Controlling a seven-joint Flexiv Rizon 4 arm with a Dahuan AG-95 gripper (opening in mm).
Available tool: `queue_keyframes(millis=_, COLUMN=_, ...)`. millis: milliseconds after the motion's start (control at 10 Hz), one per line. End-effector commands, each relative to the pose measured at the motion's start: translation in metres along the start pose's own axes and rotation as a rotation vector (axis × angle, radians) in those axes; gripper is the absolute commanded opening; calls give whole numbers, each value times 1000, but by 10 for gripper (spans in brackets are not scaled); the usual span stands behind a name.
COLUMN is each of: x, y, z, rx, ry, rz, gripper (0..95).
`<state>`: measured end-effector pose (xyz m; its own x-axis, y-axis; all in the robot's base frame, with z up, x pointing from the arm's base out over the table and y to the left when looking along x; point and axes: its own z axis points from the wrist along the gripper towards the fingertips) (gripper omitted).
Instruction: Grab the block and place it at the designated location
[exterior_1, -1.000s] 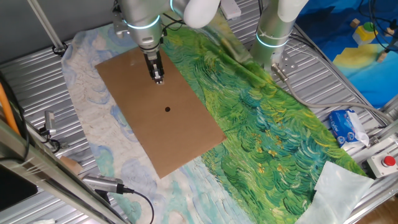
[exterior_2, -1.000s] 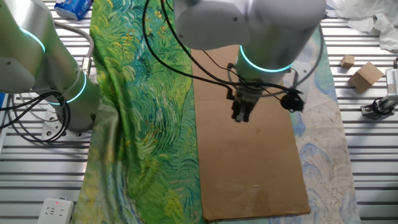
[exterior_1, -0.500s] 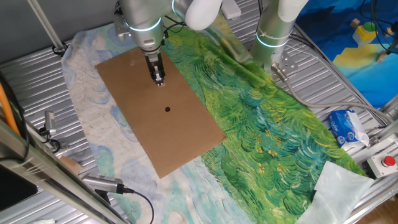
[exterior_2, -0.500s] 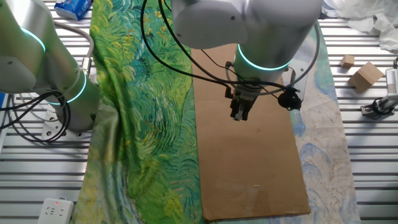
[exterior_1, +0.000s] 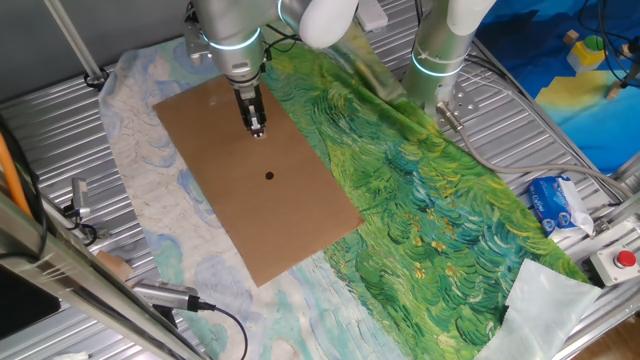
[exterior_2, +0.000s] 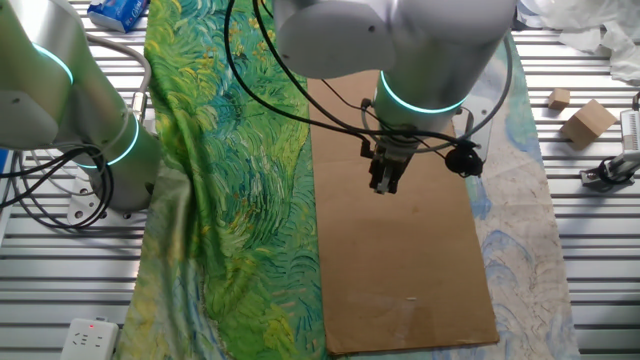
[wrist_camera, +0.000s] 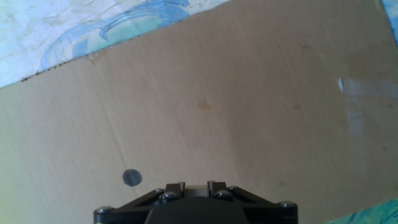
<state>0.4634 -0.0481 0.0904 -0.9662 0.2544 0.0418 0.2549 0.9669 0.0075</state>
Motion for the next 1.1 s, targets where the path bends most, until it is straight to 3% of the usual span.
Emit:
queue_keyframes(millis=100, x=0, y=0, z=0, rx=-4, ry=-3, rz=-8, gripper=0)
queue_keyframes(millis=400, x=0, y=0, z=0, rx=-7, ry=21, rz=-85, gripper=0)
queue_keyframes(millis=600, x=0, y=0, z=0, rx=-40, ry=30, rz=-146, gripper=0)
queue_keyframes(millis=800, x=0, y=0, z=0, rx=-43, ry=69, rz=-213, gripper=0)
queue_keyframes(millis=1100, x=0, y=0, z=0, rx=-50, ry=70, rz=-283, gripper=0)
